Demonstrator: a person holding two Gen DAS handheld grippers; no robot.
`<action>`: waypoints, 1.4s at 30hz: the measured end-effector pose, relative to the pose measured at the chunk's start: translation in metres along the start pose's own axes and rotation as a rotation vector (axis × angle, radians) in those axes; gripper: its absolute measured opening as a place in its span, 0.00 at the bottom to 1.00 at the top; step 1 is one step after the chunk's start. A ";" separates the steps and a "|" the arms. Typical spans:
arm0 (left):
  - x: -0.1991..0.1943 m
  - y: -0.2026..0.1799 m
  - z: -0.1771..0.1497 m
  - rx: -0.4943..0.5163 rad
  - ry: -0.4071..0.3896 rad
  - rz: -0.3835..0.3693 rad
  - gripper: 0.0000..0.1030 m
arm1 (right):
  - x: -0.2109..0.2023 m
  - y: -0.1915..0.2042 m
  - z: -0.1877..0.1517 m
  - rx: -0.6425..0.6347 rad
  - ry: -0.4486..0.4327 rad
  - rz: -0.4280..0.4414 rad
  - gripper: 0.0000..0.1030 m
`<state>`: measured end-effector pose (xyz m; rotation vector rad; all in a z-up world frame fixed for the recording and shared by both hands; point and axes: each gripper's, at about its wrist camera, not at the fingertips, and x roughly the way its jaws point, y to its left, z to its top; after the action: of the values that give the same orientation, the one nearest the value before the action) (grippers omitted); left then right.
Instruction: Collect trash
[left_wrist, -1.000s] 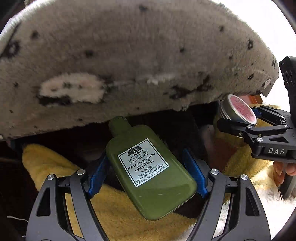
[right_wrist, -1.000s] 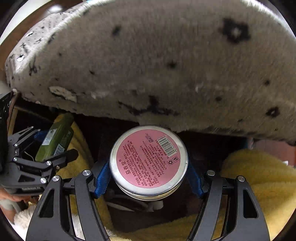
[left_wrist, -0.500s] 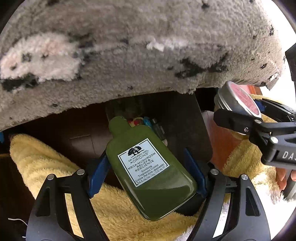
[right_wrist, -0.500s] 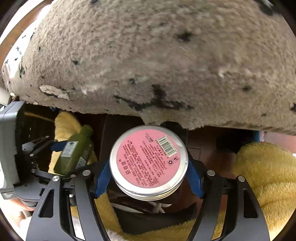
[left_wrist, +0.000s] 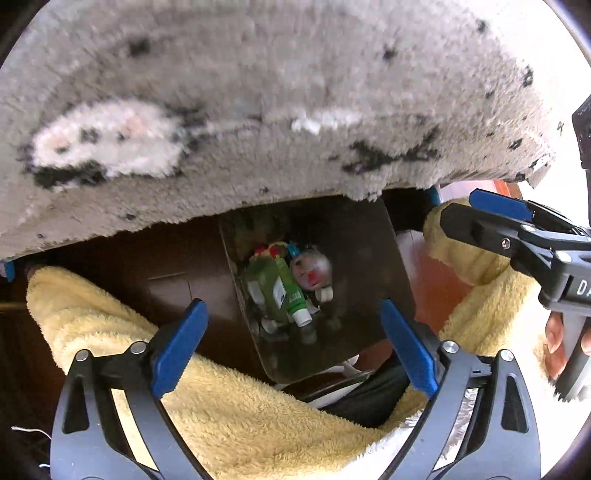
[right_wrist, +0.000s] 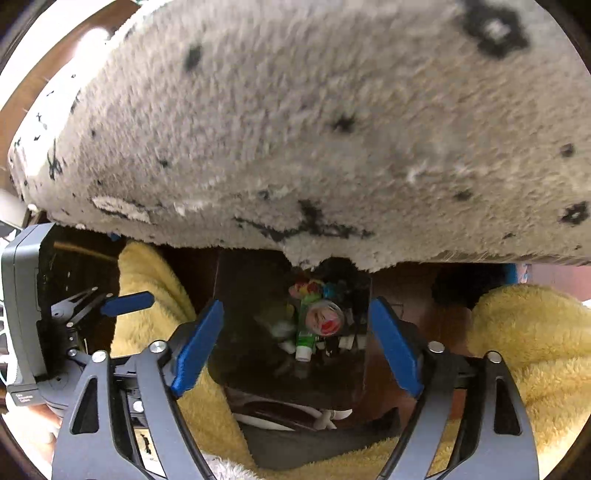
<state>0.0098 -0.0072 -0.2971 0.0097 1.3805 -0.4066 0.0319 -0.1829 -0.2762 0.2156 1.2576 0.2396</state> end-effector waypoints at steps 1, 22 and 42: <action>-0.005 0.004 0.001 0.000 -0.012 0.000 0.89 | -0.005 -0.001 0.000 -0.001 -0.012 -0.006 0.84; -0.189 -0.009 0.060 0.062 -0.658 0.147 0.92 | -0.164 0.022 0.049 -0.125 -0.645 -0.322 0.97; -0.302 -0.027 0.106 0.099 -0.994 0.225 0.92 | -0.271 0.054 0.103 -0.127 -0.952 -0.339 0.97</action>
<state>0.0634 0.0247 0.0186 0.0385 0.3709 -0.2283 0.0481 -0.2147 0.0167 -0.0096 0.3170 -0.0847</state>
